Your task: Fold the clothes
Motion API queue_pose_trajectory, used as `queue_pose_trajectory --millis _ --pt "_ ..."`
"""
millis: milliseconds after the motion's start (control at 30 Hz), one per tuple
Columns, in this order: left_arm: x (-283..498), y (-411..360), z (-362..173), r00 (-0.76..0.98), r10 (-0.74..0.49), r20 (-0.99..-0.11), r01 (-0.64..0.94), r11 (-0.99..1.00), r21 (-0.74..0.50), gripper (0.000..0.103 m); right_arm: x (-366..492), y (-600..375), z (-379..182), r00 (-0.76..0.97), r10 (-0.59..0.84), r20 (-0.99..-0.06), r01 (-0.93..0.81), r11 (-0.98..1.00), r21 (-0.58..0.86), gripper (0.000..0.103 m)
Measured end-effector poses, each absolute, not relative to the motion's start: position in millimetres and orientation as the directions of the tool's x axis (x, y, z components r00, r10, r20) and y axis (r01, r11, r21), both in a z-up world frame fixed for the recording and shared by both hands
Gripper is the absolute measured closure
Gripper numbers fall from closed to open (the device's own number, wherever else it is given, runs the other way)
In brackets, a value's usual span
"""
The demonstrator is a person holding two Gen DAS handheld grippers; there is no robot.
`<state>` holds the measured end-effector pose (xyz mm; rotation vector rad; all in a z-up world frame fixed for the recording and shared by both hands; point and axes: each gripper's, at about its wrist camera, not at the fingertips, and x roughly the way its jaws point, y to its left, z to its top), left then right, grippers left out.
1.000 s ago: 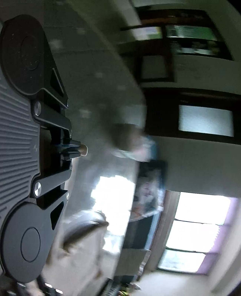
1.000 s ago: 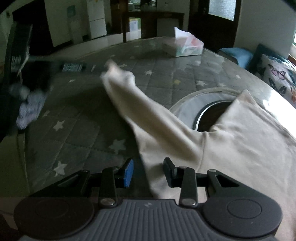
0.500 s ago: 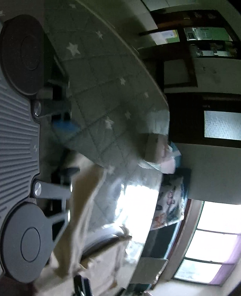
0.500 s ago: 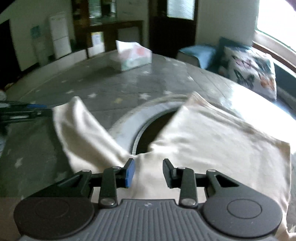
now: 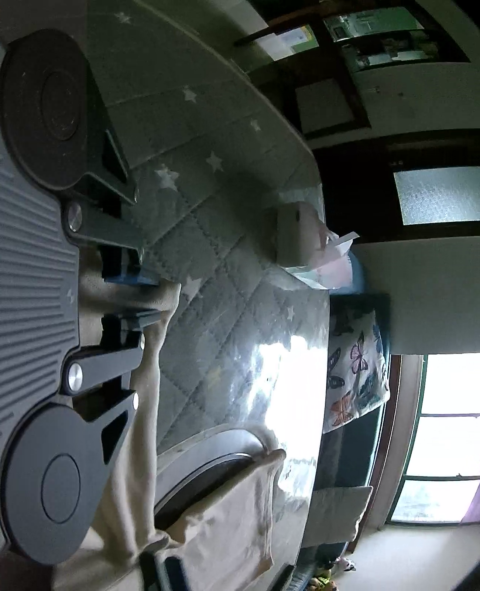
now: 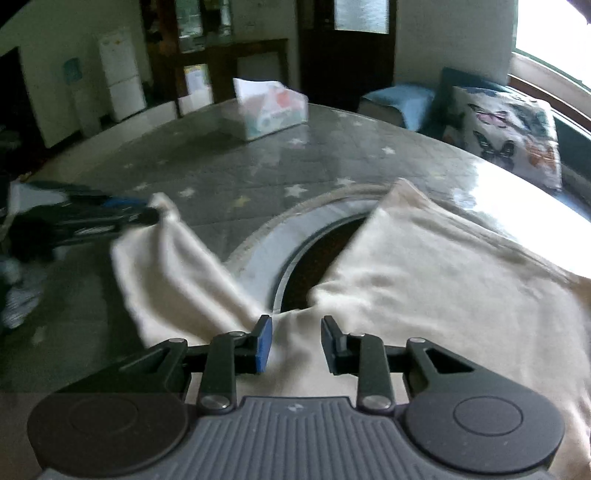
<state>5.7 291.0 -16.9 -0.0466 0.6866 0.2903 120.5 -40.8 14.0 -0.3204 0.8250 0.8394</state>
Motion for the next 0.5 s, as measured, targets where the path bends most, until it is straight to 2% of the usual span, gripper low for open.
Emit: queue_pose_trajectory --millis 67,167,300,400,467,500 --pt "8 291 -13 0.739 0.26 -0.621 -0.282 0.957 0.065 0.096 110 -37 15 0.369 0.549 -0.75 -0.79 0.61 0.057 0.074" --pt "11 293 -9 0.743 0.269 -0.613 -0.293 0.954 0.064 0.096 91 -20 10 0.317 0.58 -0.75 -0.844 0.534 0.057 0.074" --pt "12 298 -9 0.739 0.276 -0.614 -0.313 0.949 0.05 0.091 68 -2 4 0.296 0.6 -0.743 -0.883 0.469 0.026 0.073" --pt "7 303 -9 0.732 0.303 -0.61 -0.354 0.934 0.039 0.09 56 3 6 0.251 0.625 -0.739 -0.901 0.429 0.056 0.073" --pt "-2 307 -7 0.728 0.313 -0.61 -0.384 0.923 0.015 0.068 49 1 9 0.24 0.63 -0.738 -0.91 0.41 0.055 0.073" --pt "-8 306 -5 0.728 0.315 -0.609 -0.392 0.92 0.007 0.063 47 -1 11 0.242 0.63 -0.738 -0.911 0.409 0.051 0.073"
